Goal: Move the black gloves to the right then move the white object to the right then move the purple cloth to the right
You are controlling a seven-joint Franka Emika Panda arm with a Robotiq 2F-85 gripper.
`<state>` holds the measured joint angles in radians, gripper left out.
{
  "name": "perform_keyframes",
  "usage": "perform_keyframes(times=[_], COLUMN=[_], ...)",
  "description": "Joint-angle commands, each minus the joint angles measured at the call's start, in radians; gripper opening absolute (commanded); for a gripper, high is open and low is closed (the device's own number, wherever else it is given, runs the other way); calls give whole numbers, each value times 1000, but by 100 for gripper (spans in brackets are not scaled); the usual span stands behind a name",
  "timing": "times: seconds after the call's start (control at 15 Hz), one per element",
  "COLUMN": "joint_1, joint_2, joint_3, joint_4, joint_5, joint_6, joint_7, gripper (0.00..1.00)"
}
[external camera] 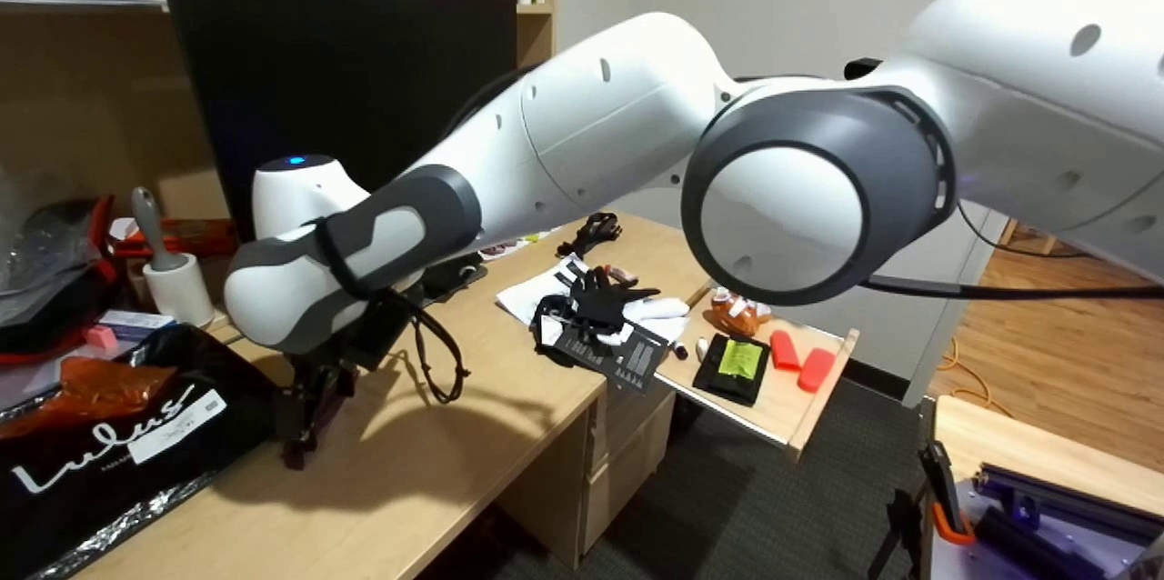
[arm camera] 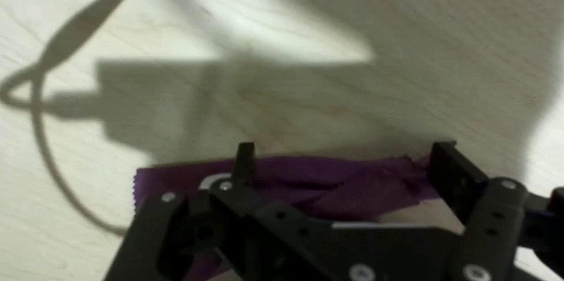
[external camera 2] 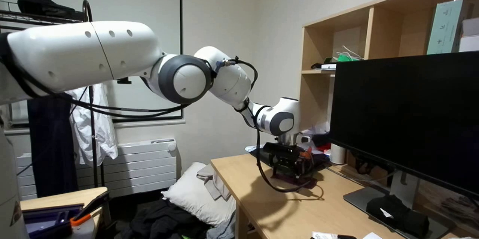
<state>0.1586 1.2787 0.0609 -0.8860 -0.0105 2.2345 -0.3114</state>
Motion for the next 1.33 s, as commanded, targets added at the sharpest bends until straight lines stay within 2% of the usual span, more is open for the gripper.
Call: perform_keyframes(times=[0.0, 0.47, 1.0, 1.27], joint_1=[8, 18, 18, 35], joint_2=[-17, -37, -77, -101], joint_3=[-5, -9, -9, -40], joint_4=[-82, -141, -219, -283], joint_5=[-28, -31, -27, -50], joint_6=[82, 234, 280, 410], joint_7=[-63, -66, -56, -60], gripper=[100, 100, 100, 100])
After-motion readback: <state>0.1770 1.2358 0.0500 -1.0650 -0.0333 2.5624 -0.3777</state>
